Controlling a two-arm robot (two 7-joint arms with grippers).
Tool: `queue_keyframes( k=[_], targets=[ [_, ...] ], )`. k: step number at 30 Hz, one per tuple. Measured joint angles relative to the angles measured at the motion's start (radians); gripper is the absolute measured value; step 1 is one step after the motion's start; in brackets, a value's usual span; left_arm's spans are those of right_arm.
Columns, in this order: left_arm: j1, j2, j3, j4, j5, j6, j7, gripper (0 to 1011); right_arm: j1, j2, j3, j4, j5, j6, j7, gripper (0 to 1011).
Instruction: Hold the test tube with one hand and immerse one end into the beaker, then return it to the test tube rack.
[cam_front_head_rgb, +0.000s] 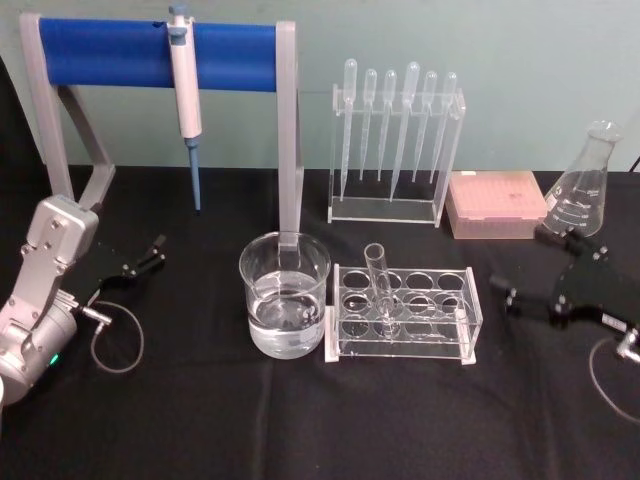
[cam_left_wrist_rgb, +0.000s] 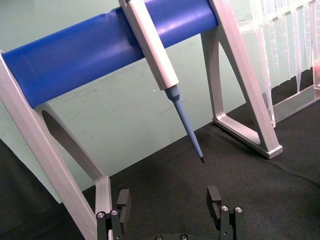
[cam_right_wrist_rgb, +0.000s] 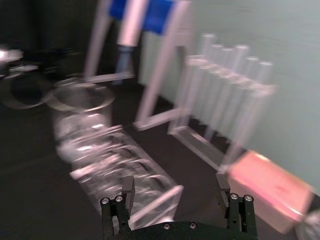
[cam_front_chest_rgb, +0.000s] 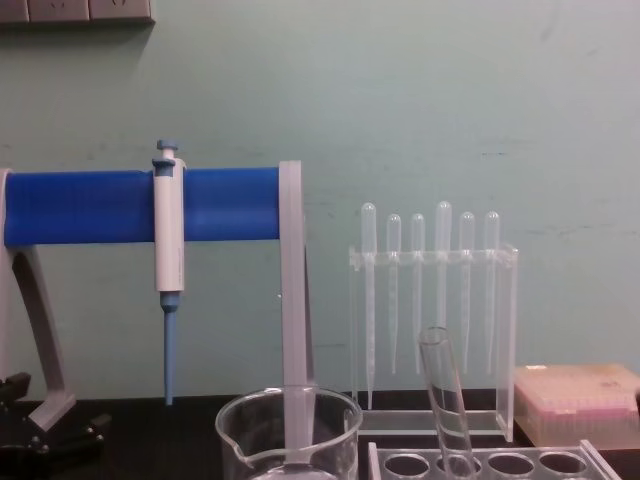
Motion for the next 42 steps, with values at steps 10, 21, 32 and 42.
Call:
queue_keyframes(
  k=[10, 21, 32, 42],
  targets=[
    [0.0, 0.0, 0.0, 0.0, 0.0, 0.0, 0.0, 1000, 0.013, 0.053, -0.04, 0.006, -0.012, -0.087, 0.255, 1004],
    [0.0, 0.0, 0.0, 0.0, 0.0, 0.0, 0.0, 1000, 0.1, 0.014, -0.115, -0.006, -0.025, -0.032, 0.337, 1004],
    [0.0, 0.0, 0.0, 0.0, 0.0, 0.0, 0.0, 1000, 0.229, -0.046, -0.21, 0.025, -0.075, 0.037, 0.351, 1004],
    [0.0, 0.0, 0.0, 0.0, 0.0, 0.0, 0.0, 1000, 0.307, -0.103, -0.262, 0.082, -0.095, 0.04, 0.343, 1004]
  ],
)
